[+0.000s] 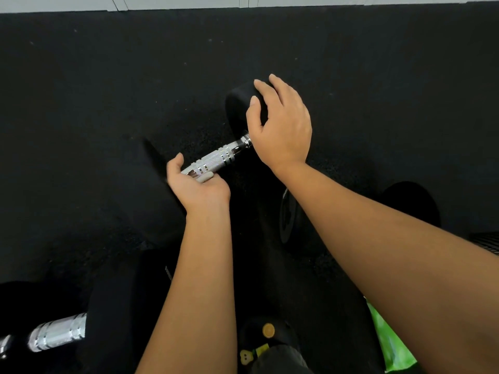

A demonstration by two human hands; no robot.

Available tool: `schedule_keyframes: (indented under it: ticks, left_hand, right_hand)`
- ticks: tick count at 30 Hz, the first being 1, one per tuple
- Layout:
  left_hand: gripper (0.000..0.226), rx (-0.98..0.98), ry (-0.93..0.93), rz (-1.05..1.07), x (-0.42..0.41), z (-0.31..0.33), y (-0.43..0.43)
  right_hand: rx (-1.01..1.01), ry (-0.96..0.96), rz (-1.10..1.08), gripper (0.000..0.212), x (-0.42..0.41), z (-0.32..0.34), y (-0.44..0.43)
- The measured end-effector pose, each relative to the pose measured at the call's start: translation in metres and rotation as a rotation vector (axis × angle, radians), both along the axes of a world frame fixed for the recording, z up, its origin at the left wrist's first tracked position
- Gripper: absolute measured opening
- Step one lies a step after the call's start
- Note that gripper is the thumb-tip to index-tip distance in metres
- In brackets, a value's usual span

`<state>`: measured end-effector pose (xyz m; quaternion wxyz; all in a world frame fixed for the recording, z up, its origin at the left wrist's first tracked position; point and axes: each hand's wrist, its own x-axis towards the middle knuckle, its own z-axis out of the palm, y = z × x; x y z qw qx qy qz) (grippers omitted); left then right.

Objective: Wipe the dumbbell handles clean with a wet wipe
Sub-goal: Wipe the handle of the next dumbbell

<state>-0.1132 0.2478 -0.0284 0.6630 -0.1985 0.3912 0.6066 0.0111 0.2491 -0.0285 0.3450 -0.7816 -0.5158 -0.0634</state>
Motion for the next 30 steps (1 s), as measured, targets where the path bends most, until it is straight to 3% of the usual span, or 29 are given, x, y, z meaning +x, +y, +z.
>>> schedule_keyframes:
  ticks: [5,10,12,15,17,21,24,27,30]
  left_hand:
    - [0.006,-0.099,0.084,-0.079,0.005,0.008,0.004]
    - [0.005,0.008,0.063,-0.121,0.000,-0.011,0.001]
    - [0.020,0.048,0.053,-0.134,-0.001,-0.014,-0.003]
    - [0.004,0.045,0.068,-0.224,0.003,-0.007,-0.010]
    - [0.013,0.001,0.086,-0.281,0.005,-0.004,-0.013]
    - [0.011,-0.046,0.141,-0.418,0.003,-0.007,-0.019]
    - [0.032,-0.079,0.169,-0.466,0.001,0.003,-0.037]
    - [0.036,0.038,0.426,-0.493,0.002,0.019,-0.052]
    - [0.040,0.269,1.078,-0.618,-0.003,0.030,-0.049]
  right_hand:
    - [-0.013,0.001,0.005,0.041,0.000,0.001,0.000]
    - [-0.002,0.001,0.000,0.041,-0.001,0.000,0.000]
    - [-0.001,0.000,-0.001,0.041,-0.002,0.000,0.000]
    - [-0.006,0.002,-0.001,0.041,-0.001,0.001,0.001]
    - [-0.018,0.001,0.001,0.041,-0.001,0.002,0.000]
    - [-0.023,0.001,-0.004,0.041,-0.002,0.002,-0.001]
    - [-0.022,0.006,-0.010,0.041,-0.002,0.002,0.000]
    - [-0.012,-0.001,-0.003,0.040,-0.001,0.001,-0.001]
    - [0.007,-0.004,-0.005,0.040,-0.001,0.000,0.000]
